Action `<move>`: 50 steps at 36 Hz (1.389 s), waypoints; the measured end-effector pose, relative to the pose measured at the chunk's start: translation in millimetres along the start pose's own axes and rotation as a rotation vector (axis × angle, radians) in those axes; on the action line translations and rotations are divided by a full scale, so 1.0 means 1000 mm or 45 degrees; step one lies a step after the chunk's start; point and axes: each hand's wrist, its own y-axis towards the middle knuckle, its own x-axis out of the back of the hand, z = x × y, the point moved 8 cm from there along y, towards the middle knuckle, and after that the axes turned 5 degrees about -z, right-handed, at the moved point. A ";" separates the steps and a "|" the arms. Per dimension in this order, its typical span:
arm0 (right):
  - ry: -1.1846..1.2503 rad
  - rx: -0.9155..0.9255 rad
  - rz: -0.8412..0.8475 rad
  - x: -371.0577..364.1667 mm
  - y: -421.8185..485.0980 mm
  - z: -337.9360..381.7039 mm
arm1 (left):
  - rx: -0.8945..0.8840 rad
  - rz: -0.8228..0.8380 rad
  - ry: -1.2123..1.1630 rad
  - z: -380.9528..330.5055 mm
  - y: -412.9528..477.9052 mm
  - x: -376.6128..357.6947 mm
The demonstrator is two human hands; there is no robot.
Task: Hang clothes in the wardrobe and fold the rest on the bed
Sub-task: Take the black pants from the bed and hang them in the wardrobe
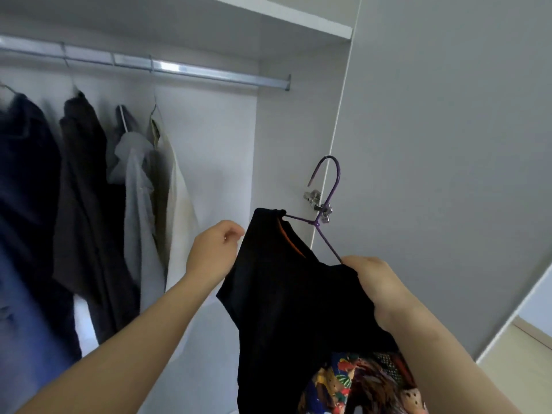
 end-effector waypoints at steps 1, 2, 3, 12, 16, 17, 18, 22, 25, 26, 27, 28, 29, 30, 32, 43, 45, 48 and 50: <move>0.013 -0.004 0.009 -0.006 0.004 0.005 | 0.025 -0.035 0.002 0.004 0.007 0.006; 0.028 -0.004 0.023 -0.012 0.008 0.011 | 0.047 -0.073 0.009 0.006 0.015 0.012; 0.042 -0.003 0.037 -0.020 0.014 0.017 | 0.060 -0.110 0.017 0.008 0.022 0.019; 0.193 0.026 0.118 -0.099 0.069 0.084 | -0.069 -0.365 0.123 0.001 0.125 0.073; 0.210 0.080 0.119 -0.132 0.096 0.120 | -0.174 -0.447 0.131 -0.001 0.178 0.092; 0.204 0.094 0.113 -0.139 0.103 0.129 | -0.178 -0.454 0.133 0.000 0.190 0.095; 0.202 0.106 0.108 -0.147 0.109 0.139 | -0.173 -0.449 0.139 0.001 0.203 0.097; 0.261 0.135 0.128 -0.183 0.134 0.175 | -0.037 -0.342 0.147 0.019 0.255 0.097; 0.302 0.165 0.150 -0.206 0.151 0.199 | 0.126 -0.300 0.062 0.038 0.286 0.095; 0.309 0.176 0.148 -0.212 0.156 0.207 | 0.182 -0.287 0.029 0.043 0.295 0.093; 0.315 0.186 0.145 -0.218 0.161 0.213 | 0.223 -0.269 0.022 0.046 0.302 0.091; 0.315 0.197 0.143 -0.223 0.166 0.220 | 0.251 -0.242 0.051 0.048 0.308 0.088; 0.311 0.210 0.143 -0.228 0.170 0.226 | 0.264 -0.213 0.094 0.048 0.312 0.086; 0.302 0.224 0.145 -0.232 0.174 0.233 | 0.273 -0.188 0.129 0.047 0.316 0.083; 0.288 0.260 0.144 -0.238 0.181 0.246 | 0.271 -0.156 0.161 0.046 0.322 0.077; 0.295 0.325 0.155 -0.265 0.229 0.287 | 0.138 -0.090 0.094 0.039 0.330 0.057; 0.279 0.327 0.156 -0.267 0.238 0.289 | 0.146 -0.077 0.079 0.038 0.331 0.054; 0.246 0.357 0.139 -0.267 0.248 0.291 | 0.149 -0.091 0.081 0.036 0.332 0.052; 0.242 0.397 0.138 -0.264 0.251 0.293 | 0.145 -0.089 0.082 0.036 0.332 0.052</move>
